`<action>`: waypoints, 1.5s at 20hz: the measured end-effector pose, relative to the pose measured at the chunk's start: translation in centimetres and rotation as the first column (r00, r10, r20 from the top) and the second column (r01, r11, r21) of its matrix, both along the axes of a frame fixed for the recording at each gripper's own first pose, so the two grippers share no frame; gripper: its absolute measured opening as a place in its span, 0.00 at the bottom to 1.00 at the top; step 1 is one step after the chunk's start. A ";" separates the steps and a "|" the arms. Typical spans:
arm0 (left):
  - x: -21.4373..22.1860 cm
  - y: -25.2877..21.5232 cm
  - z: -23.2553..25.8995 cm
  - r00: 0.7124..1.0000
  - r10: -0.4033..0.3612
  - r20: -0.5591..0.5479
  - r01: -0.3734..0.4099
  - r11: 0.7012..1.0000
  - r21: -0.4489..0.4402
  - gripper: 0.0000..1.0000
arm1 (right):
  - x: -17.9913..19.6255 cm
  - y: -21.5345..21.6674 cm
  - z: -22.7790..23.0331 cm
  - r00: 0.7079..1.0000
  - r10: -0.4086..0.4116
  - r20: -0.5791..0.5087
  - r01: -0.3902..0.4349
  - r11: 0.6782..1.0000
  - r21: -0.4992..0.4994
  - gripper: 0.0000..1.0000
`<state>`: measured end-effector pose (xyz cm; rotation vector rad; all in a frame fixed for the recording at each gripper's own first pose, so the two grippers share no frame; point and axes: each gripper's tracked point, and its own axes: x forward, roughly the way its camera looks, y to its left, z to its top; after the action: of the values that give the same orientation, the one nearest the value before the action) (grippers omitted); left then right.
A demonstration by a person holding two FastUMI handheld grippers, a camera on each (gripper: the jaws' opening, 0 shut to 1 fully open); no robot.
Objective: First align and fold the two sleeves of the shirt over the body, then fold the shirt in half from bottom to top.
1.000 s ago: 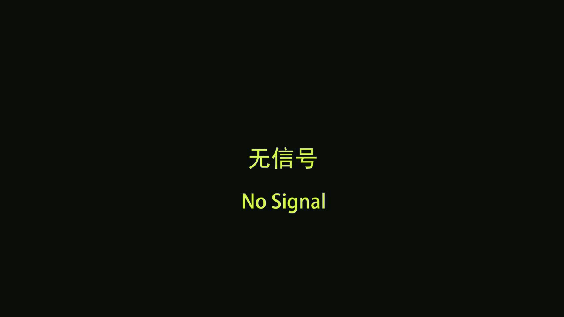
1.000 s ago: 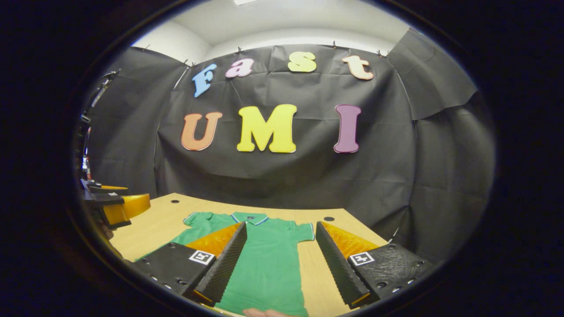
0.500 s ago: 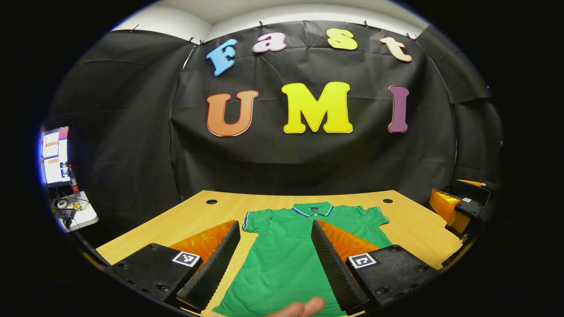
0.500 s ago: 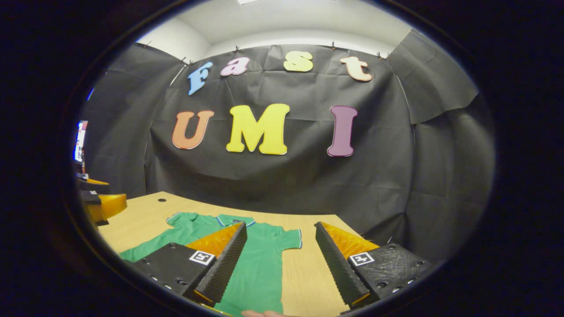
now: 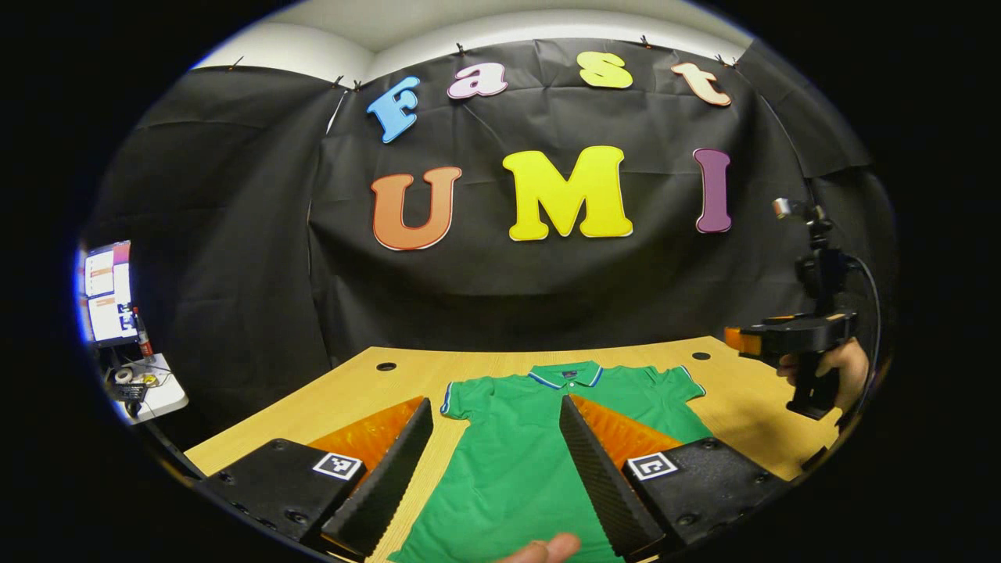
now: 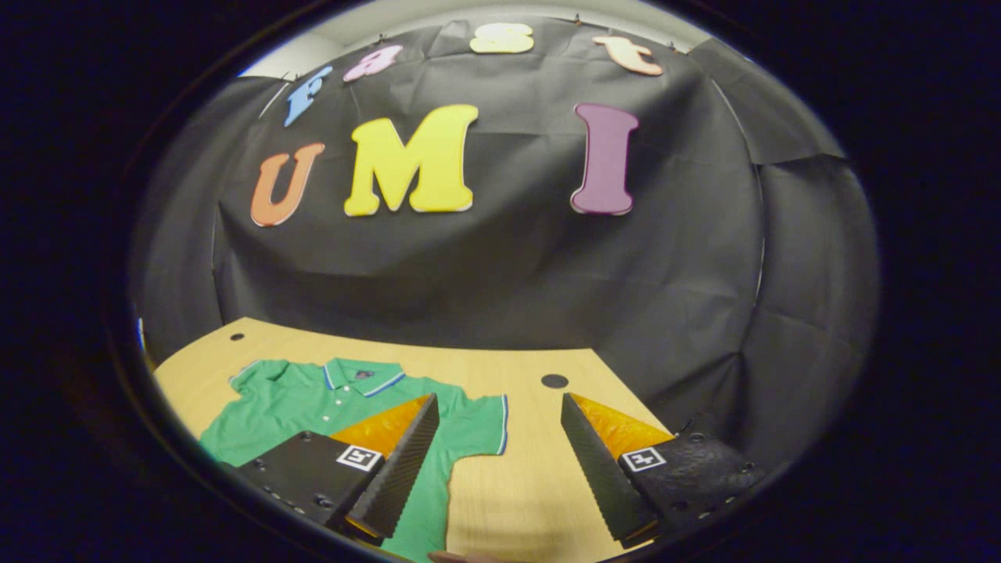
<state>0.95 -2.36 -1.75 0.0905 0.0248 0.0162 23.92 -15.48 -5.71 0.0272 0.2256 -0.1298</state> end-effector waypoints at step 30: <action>0.3 5.8 1.2 0.997 0.074 0.014 -0.072 0.995 -0.075 1.00 | 11.0 0.6 -13.1 0.913 -0.039 -0.406 0.085 0.992 0.095 0.00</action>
<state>1.25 3.44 -0.56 0.0149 0.0120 0.0890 34.97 -14.85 -18.79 0.1193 0.6474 -0.1857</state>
